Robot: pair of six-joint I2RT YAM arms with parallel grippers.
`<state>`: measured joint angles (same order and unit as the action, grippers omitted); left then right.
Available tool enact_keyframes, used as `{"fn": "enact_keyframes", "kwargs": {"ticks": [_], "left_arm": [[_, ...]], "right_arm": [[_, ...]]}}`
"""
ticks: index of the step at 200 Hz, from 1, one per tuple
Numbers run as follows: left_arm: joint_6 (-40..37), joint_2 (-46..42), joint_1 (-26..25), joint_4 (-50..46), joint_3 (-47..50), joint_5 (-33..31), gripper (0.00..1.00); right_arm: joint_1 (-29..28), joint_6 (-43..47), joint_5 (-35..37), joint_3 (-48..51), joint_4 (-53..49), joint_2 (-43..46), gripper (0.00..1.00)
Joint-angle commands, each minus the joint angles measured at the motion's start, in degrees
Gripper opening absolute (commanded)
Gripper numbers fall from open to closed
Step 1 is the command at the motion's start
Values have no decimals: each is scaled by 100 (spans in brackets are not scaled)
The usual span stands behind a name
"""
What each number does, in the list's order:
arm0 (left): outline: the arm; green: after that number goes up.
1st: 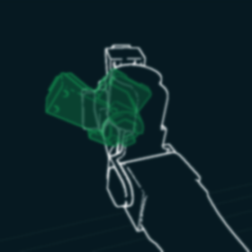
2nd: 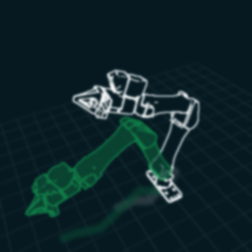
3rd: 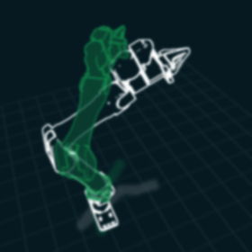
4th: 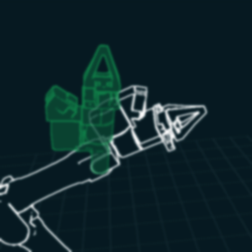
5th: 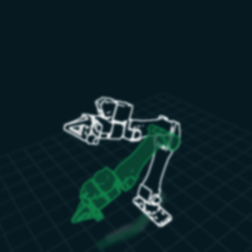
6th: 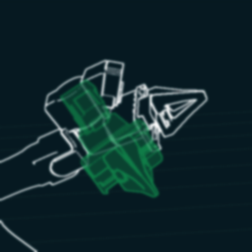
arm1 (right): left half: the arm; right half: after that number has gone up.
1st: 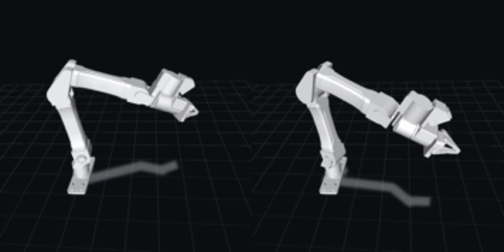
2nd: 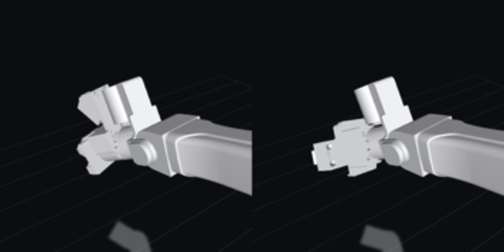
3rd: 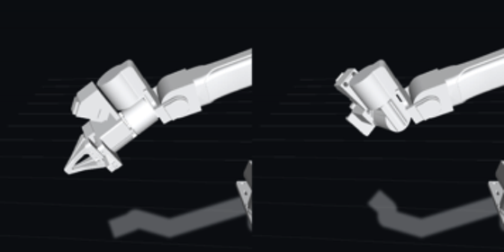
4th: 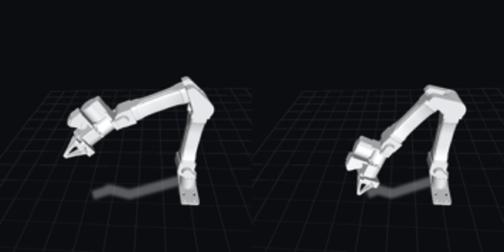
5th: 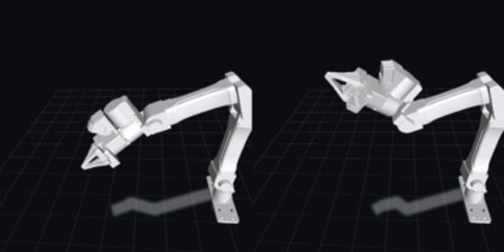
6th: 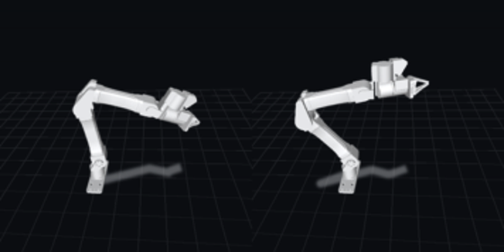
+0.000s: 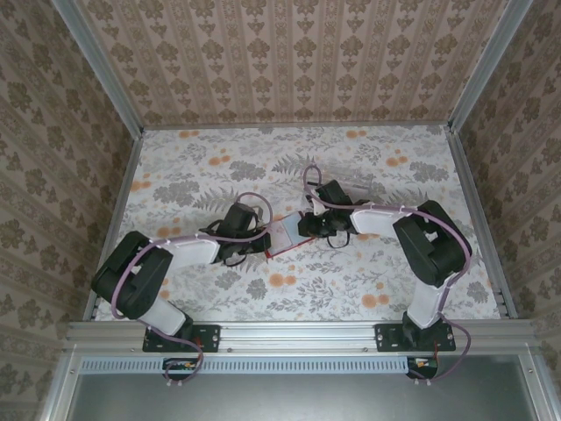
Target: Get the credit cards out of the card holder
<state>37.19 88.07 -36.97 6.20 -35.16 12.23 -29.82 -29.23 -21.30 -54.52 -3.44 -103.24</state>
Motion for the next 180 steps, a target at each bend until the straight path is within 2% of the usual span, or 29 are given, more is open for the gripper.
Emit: {"fn": "enact_keyframes", "kwargs": {"ticks": [1,53,71,103,142,180], "left_arm": [[-323,194,97,-600,-35,-140,8],[-684,323,252,-663,-164,-2,9],[-787,310,261,-689,-210,114,13],[-624,-13,239,-745,-175,151,13],[-382,-587,47,-853,-145,52,15],[-230,-507,-45,-728,-224,105,13]], "right_arm": [[-50,190,425,318,-154,268,21],[-487,-485,420,1056,491,659,21],[-566,-609,508,1110,553,821,21],[-577,-489,653,844,281,1005,22],[-587,-617,405,479,301,887,21],[-602,-822,108,226,506,545,21]]}}
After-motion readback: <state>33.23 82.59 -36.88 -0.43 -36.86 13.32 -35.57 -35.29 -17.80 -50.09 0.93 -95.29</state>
